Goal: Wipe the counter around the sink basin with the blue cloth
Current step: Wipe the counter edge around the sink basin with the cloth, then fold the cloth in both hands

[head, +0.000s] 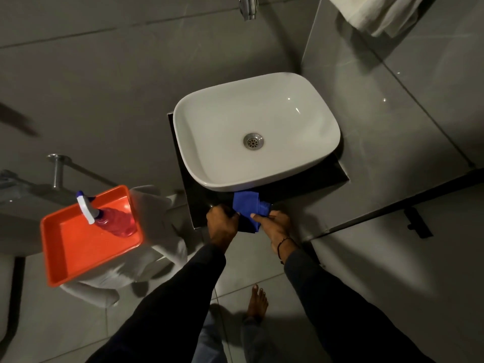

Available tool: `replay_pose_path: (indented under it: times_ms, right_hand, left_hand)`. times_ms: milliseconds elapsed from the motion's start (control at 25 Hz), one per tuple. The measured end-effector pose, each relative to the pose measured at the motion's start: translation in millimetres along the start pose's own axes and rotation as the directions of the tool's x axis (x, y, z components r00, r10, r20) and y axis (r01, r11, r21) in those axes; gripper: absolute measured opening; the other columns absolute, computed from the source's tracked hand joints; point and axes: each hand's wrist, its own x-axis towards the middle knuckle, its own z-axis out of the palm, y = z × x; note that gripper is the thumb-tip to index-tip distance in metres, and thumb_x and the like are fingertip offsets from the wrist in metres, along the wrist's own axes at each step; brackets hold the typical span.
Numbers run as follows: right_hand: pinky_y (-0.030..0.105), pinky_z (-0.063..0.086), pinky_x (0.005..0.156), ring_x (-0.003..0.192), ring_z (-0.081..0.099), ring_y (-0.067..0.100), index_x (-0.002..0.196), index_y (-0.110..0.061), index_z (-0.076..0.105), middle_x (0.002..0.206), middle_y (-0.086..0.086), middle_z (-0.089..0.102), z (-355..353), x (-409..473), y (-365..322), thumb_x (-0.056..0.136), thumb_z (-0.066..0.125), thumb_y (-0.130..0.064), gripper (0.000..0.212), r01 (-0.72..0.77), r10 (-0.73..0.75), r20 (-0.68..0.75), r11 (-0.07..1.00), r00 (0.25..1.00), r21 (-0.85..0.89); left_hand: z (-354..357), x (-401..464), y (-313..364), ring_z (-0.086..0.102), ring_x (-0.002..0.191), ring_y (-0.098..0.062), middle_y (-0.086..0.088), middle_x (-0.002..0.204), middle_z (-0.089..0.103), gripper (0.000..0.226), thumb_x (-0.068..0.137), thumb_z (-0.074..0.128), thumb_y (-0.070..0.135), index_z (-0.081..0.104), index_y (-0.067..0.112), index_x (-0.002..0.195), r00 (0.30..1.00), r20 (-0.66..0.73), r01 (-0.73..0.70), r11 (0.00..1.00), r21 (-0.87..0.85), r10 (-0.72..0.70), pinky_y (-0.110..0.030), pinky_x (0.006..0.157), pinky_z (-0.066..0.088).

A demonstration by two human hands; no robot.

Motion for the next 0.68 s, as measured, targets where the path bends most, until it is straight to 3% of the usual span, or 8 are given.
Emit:
replay_pose_path:
  times_ms: [80,200,280,440,600,680]
  right_hand:
    - [0.042,0.061,0.086,0.098,0.073,0.032,0.107,0.003,0.073,0.105,0.017,0.077,-5.0,-7.5,1.6,0.077,0.087,-0.01,0.036,0.002,-0.001,0.029,1.0,1.0,-0.032]
    - [0.04,0.06,0.081,0.091,0.072,0.03,0.096,-0.001,0.072,0.097,0.014,0.075,-0.9,-30.7,-1.2,0.079,0.086,-0.013,0.025,0.023,-0.016,0.092,0.997,0.996,-0.072]
    - [0.038,0.059,0.078,0.085,0.069,0.027,0.088,-0.007,0.069,0.092,0.012,0.074,16.4,-51.5,-3.1,0.08,0.085,-0.013,0.019,0.05,-0.031,0.168,0.993,0.985,-0.11]
    - [0.041,0.062,0.086,0.093,0.073,0.029,0.101,-0.001,0.073,0.099,0.012,0.077,70.1,-92.3,-3.9,0.082,0.084,-0.017,0.027,0.123,-0.053,0.292,0.966,0.955,-0.227]
    - [0.026,0.056,0.066,0.077,0.068,0.02,0.075,-0.016,0.068,0.08,0.001,0.071,150.3,-140.1,-3.3,0.078,0.086,-0.019,0.019,0.175,-0.064,0.357,0.942,0.932,-0.287]
    - [0.02,0.049,0.056,0.067,0.063,0.016,0.076,-0.011,0.071,0.076,0.001,0.068,200.2,-162.0,-1.6,0.078,0.086,-0.018,0.017,0.171,-0.054,0.352,0.936,0.934,-0.309]
  left_hand:
    - [-6.1,-9.5,-1.1,0.065,0.07,-0.013,-0.002,0.079,0.067,0.014,0.086,0.076,0.017,0.068,0.009,0.078,0.999,0.009,0.038,0.997,-0.07,-0.038,-0.005,0.049,0.04]
    - [-26.2,-27.9,-11.6,0.066,0.083,-0.014,-0.001,0.091,0.068,0.011,0.087,0.073,0.018,0.063,0.014,0.09,0.99,0.066,0.134,0.954,-0.267,-0.121,-0.018,0.063,0.052]
    - [-50.7,-41.3,-31.4,0.066,0.081,-0.016,-0.003,0.09,0.066,0.014,0.087,0.072,0.016,0.058,0.016,0.088,0.977,0.091,0.211,0.899,-0.383,-0.191,-0.023,0.061,0.054]
    - [-109.4,-59.6,-85.0,0.06,0.075,-0.022,-0.011,0.083,0.062,0.018,0.084,0.076,0.008,0.058,0.009,0.085,0.944,0.119,0.322,0.792,-0.518,-0.306,-0.03,0.061,0.05]
    - [-175.2,-67.0,-146.9,0.055,0.068,-0.015,-0.006,0.078,0.059,0.028,0.082,0.077,0.004,0.053,0.016,0.072,0.906,0.078,0.379,0.719,-0.583,-0.415,-0.023,0.055,0.041]
    - [-209.8,-62.7,-180.2,0.053,0.064,-0.013,-0.003,0.073,0.058,0.03,0.081,0.078,0.004,0.052,0.016,0.071,0.886,0.036,0.391,0.701,-0.596,-0.463,-0.023,0.054,0.04]
